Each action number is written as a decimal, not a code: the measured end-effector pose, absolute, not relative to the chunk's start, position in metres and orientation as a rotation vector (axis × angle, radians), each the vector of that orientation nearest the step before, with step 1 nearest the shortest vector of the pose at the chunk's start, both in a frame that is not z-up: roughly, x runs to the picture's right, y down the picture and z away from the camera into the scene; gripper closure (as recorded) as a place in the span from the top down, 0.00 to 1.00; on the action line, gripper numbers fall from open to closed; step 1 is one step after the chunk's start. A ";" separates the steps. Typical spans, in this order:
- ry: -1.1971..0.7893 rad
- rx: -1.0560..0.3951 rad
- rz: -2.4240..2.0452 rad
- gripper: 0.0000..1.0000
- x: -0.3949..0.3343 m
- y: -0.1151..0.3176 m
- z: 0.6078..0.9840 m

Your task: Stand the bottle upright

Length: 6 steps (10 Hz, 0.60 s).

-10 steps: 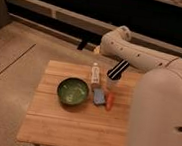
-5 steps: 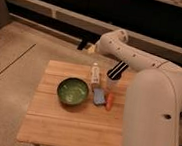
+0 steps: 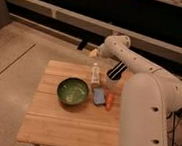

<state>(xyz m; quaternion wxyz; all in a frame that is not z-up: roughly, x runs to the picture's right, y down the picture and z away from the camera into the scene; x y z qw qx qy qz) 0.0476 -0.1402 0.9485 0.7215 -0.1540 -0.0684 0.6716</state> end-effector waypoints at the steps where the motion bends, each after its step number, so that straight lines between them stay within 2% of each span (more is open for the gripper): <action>1: -0.150 -0.341 1.483 0.65 0.047 -0.139 0.949; 6: -0.174 -0.355 1.482 0.65 0.047 -0.137 0.949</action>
